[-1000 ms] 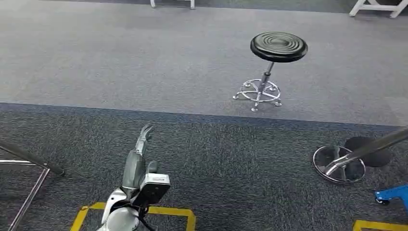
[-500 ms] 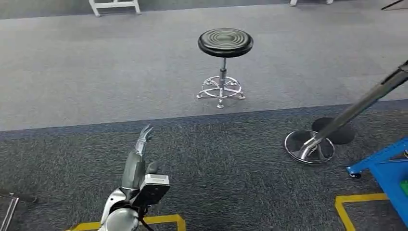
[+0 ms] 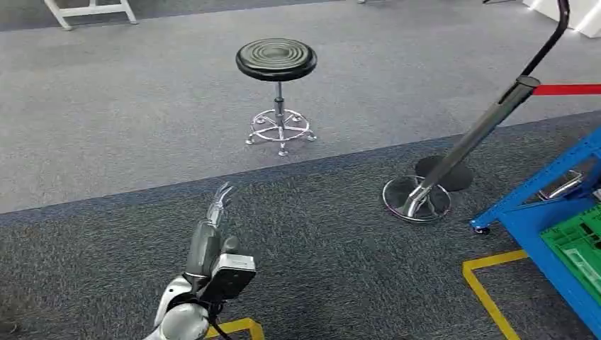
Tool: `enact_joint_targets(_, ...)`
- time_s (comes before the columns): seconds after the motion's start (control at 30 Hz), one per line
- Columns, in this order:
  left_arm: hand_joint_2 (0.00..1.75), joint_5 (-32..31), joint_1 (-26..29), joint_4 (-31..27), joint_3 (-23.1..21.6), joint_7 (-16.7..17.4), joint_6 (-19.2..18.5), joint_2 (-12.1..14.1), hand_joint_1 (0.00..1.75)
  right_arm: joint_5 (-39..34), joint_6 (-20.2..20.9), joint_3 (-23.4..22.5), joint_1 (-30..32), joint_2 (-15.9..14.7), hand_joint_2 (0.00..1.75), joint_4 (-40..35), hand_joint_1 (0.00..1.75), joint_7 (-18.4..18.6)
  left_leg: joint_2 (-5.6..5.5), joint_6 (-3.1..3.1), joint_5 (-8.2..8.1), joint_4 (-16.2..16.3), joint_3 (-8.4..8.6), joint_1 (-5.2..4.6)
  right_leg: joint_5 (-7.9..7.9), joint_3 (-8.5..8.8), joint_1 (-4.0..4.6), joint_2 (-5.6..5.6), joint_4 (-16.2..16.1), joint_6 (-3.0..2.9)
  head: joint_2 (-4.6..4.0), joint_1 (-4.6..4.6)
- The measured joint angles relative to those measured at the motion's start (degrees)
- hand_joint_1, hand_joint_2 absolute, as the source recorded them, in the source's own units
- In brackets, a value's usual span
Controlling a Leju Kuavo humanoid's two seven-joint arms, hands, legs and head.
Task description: Take the parts from the cabinet and place them on the table.
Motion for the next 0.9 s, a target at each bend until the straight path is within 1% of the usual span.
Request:
enact_joint_targets(0.03,0.00,0.1,-0.1,0.0,0.0,-0.1,-0.1,-0.1,0.00,0.0,0.0,0.0,-0.4,0.0,0.00,0.0,0.00,-0.3,0.58,-0.33,-0.21,0.1,0.09,-0.49,-1.24,1.10,0.85,-2.01,-1.8,-0.30,0.00,0.02)
enact_joint_targets(0.07,0.00,0.1,-0.2,0.0,0.0,-0.2,-0.2,0.0,0.00,0.0,-0.1,0.0,-0.6,0.0,0.00,0.0,0.00,-0.5,1.12,-0.63,-0.31,0.3,0.09,-0.64,-0.68,1.13,0.66,-0.86,-2.0,-1.10,0.00,-0.24)
enact_joint_targets(0.13,0.00,0.2,-0.3,0.2,0.0,-0.3,-0.3,-0.1,0.00,-0.2,-0.2,-0.3,-0.5,0.0,0.00,0.0,0.00,-0.7,2.17,-1.10,-0.34,0.1,0.36,-0.58,-0.88,0.73,0.88,0.31,-1.7,-1.63,0.00,-0.13)
enact_joint_targets(0.17,0.00,0.3,-0.4,0.3,0.0,-0.3,-0.4,-0.2,0.00,-0.5,-0.2,-0.5,-0.5,0.0,0.00,0.0,0.00,-0.7,2.82,-1.45,-0.52,0.1,0.60,-0.55,-0.74,0.80,0.78,0.96,-1.9,-2.07,0.00,-0.07)
enact_joint_targets(0.2,0.00,0.5,-0.6,0.3,0.0,-0.3,-0.5,-0.3,0.00,-0.7,-0.2,-0.7,-0.4,0.0,0.00,0.0,0.00,-0.7,1.52,-2.03,-1.13,0.4,0.63,-0.27,-0.43,1.13,0.31,1.62,-2.3,-2.56,0.00,-0.13)
enact_joint_targets(0.23,0.00,0.6,-0.7,0.3,-0.1,-0.3,-0.5,-0.3,0.00,-1.0,-0.2,-0.9,-0.3,0.0,0.00,0.0,0.00,-0.4,-1.43,-2.17,-2.69,2.2,-0.01,-0.04,-0.40,1.16,0.28,2.14,-2.2,-2.82,0.00,-0.35)
enact_joint_targets(0.27,0.00,0.6,-0.7,0.4,-0.1,-0.4,-0.5,-0.2,0.00,-1.1,-0.2,-1.2,-0.3,-0.1,0.00,0.0,0.00,-0.3,-2.91,-2.26,-5.06,6.1,-1.75,0.05,-0.34,1.12,0.26,2.79,-2.2,-3.08,0.00,-0.59)
enact_joint_targets(0.3,0.00,0.7,-0.5,0.5,0.0,-0.4,-0.5,-0.1,0.00,-1.3,-0.2,-1.4,-0.4,-0.1,0.00,0.0,0.00,-0.3,-3.57,-2.35,-7.27,10.8,-3.93,0.13,-0.34,1.09,0.28,3.55,-2.2,-3.19,0.00,-0.61)
enact_joint_targets(0.33,0.00,0.7,-0.5,0.7,0.0,-0.4,-0.5,0.0,0.00,-1.4,-0.2,-1.5,-0.4,-0.1,0.00,0.0,0.00,-0.3,-3.92,-2.40,-8.82,15.1,-6.04,0.11,-0.34,1.08,0.34,4.38,-2.2,-3.21,-0.02,-0.61)
enact_joint_targets(0.37,0.00,0.7,-0.5,0.9,0.0,-0.4,-0.5,0.1,0.00,-1.4,-0.2,-1.6,-0.3,-0.1,0.00,0.0,0.00,-0.3,-4.04,-2.35,-9.09,17.7,-7.53,0.08,-0.34,1.12,0.40,5.31,-2.2,-3.21,0.00,-0.66)
enact_joint_targets(0.4,0.00,0.7,-0.5,1.0,0.0,-0.4,-0.5,0.2,0.00,-1.4,-0.2,-1.7,-0.2,-0.1,0.00,0.0,0.00,-0.3,-4.09,-2.23,-7.91,17.4,-7.68,0.07,-0.34,1.20,0.43,6.17,-2.2,-3.21,0.00,-0.59)
enact_joint_targets(0.43,0.00,0.7,-0.5,1.1,0.0,-0.4,-0.5,0.2,0.00,-1.4,-0.2,-1.8,-0.1,-0.1,0.00,0.0,0.00,-0.2,-4.23,-2.01,-5.60,15.1,-6.84,0.08,-0.35,1.28,0.46,7.09,-2.2,-3.20,0.00,-0.66)
enact_joint_targets(0.47,0.00,0.7,-0.5,1.1,0.0,-0.4,-0.5,0.2,0.00,-1.5,-0.2,-1.8,-0.1,-0.1,0.00,0.0,0.00,-0.2,-4.79,-1.66,-2.37,10.3,-4.83,0.08,-0.36,1.41,0.46,8.07,-2.1,-3.18,0.00,-0.61)
enact_joint_targets(0.5,0.00,0.7,-0.5,1.1,0.0,-0.4,-0.5,0.2,0.00,-1.6,-0.2,-1.9,-0.1,-0.1,0.00,0.0,0.00,0.0,-6.13,-1.27,0.33,5.5,-2.69,0.08,-0.38,1.57,0.47,8.91,-2.1,-3.14,0.00,-0.66)
enact_joint_targets(0.53,0.00,0.7,-0.5,1.2,0.0,-0.4,-0.5,0.2,0.00,-1.6,-0.3,-2.0,-0.1,0.0,0.00,0.0,0.00,0.2,-9.26,-0.73,1.20,2.2,-1.44,0.15,-0.41,1.39,0.35,9.49,-2.1,-2.99,0.00,-0.55)
enact_joint_targets(0.57,0.00,0.7,-0.5,1.2,0.0,-0.4,-0.5,0.2,0.00,-1.6,-0.4,-2.2,-0.2,-0.1,0.00,0.0,0.00,0.3,-9.52,-0.63,0.80,0.9,-0.84,0.53,-0.51,1.00,0.63,10.37,-1.7,-2.67,0.00,-0.48)
enact_joint_targets(0.6,0.00,0.8,-0.5,1.3,0.0,-0.4,-0.5,0.2,0.00,-1.7,-0.4,-2.3,-0.2,-0.1,0.00,0.0,0.00,0.3,-9.10,-0.97,0.39,0.8,-0.90,0.26,-0.33,0.53,0.28,10.75,-1.7,-2.24,0.00,-0.62)
enact_joint_targets(0.63,0.00,0.8,-0.5,1.3,0.0,-0.4,-0.5,0.2,0.00,-1.7,-0.6,-2.3,0.1,-0.1,0.00,0.0,0.00,0.4,-8.75,-0.87,0.38,0.8,-0.94,0.07,-0.20,0.40,0.05,11.28,-1.9,-1.81,0.00,-0.52)
enact_joint_targets(0.67,0.00,0.8,-0.6,1.3,0.0,-0.4,-0.6,0.2,0.00,-1.7,-0.6,-2.4,0.3,-0.1,0.00,0.0,0.00,0.4,-8.20,-0.62,0.56,0.5,-0.82,0.06,-0.04,0.26,-0.02,11.95,-2.2,-1.23,0.00,-0.59)
enact_joint_targets(0.7,0.00,0.8,-0.6,1.3,-0.1,-0.4,-0.7,0.0,0.00,-1.6,-0.7,-2.4,0.4,-0.4,0.00,0.0,0.00,0.4,-7.28,-0.21,0.94,-0.2,-0.53,0.66,-0.23,-0.21,-0.01,11.38,-1.9,-1.16,0.00,-0.63)
enact_joint_targets(0.73,0.00,0.8,-0.6,1.4,-0.1,-0.4,-0.7,-0.1,0.00,-1.6,-0.8,-2.5,0.5,-0.2,0.00,0.0,0.00,0.4,-6.53,-0.01,0.97,-0.3,-0.38,0.61,-1.23,-1.06,0.43,7.30,-0.4,-0.90,0.00,-0.28)
enact_joint_targets(0.77,0.00,0.8,-0.5,1.4,-0.1,-0.4,-0.7,-0.2,0.00,-1.6,-0.8,-2.6,0.3,-0.2,0.00,0.0,0.00,0.4,-5.76,0.07,0.93,-0.3,-0.38,0.58,-3.12,-2.89,0.28,5.18,2.9,-0.66,0.00,0.43)
enact_joint_targets(0.8,0.00,0.8,-0.4,1.5,-0.1,-0.4,-0.7,-0.1,0.00,-1.6,-0.9,-2.6,0.0,-0.1,0.00,0.0,0.00,0.4,-4.90,0.15,0.86,-0.3,-0.37,0.46,-5.15,-5.19,0.20,4.09,7.4,-0.43,0.00,0.42)
enact_joint_targets(0.83,0.00,0.8,-0.2,1.6,-0.1,-0.4,-0.7,0.1,0.00,-1.6,-0.9,-2.6,0.0,-0.1,0.00,0.0,0.00,0.4,-3.85,0.21,0.79,-0.3,-0.39,0.32,-6.93,-7.62,0.09,3.67,12.0,-0.21,0.00,0.35)
enact_joint_targets(0.87,0.00,0.6,-0.2,1.7,-0.1,-0.3,-0.7,0.1,0.00,-1.5,-1.0,-2.6,0.0,-0.1,0.00,0.0,0.00,0.3,-3.00,0.24,0.70,-0.3,-0.41,0.26,-7.65,-9.20,0.07,3.51,15.0,-0.02,0.00,0.44)
enact_joint_targets(0.9,0.00,0.6,-0.1,1.8,-0.1,-0.2,-0.8,0.1,0.00,-1.5,-1.0,-2.6,0.0,-0.1,0.00,0.0,0.00,0.3,-2.21,0.21,0.59,-0.3,-0.32,0.24,-6.89,-9.24,0.06,3.41,15.1,0.06,0.00,0.39)
